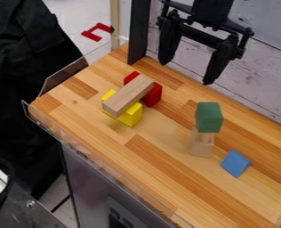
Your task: Take the green cube off of the plus and put it on the rectangular block
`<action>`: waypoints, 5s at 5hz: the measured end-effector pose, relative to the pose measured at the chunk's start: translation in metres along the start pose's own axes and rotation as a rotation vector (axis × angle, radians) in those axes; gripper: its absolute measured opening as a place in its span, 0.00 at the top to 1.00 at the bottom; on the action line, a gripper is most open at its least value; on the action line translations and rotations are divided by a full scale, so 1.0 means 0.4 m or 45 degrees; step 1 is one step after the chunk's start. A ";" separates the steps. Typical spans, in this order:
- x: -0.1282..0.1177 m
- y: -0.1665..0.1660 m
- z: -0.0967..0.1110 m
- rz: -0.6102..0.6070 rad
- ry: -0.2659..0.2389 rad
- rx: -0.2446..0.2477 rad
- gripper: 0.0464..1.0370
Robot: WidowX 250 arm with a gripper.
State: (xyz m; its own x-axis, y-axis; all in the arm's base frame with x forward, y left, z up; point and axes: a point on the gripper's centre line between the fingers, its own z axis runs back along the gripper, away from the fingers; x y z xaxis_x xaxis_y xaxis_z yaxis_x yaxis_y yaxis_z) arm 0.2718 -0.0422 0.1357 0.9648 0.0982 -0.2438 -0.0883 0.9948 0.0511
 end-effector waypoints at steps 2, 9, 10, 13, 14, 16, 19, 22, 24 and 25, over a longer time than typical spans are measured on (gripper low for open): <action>0.010 -0.019 -0.030 -0.008 0.031 0.004 0.04; 0.087 -0.085 -0.038 0.586 -0.137 -0.098 0.04; 0.096 -0.090 -0.050 0.590 -0.135 -0.106 0.04; 0.086 -0.101 -0.122 0.603 -0.057 -0.111 0.04; 0.091 -0.103 -0.131 0.611 -0.053 -0.113 0.04; 0.108 -0.112 -0.156 0.594 -0.048 -0.130 0.38; 0.069 -0.054 -0.074 0.540 -0.093 -0.120 0.50; -0.024 0.138 -0.068 0.030 -0.089 -0.048 0.50; -0.003 0.189 -0.121 -0.077 -0.108 -0.058 0.50; 0.030 0.195 -0.147 -0.090 -0.122 -0.097 0.50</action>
State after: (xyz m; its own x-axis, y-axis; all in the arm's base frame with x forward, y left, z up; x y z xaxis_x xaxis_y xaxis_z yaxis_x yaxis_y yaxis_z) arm 0.2619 0.0383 0.0797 0.9882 0.0280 -0.1507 -0.0340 0.9987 -0.0379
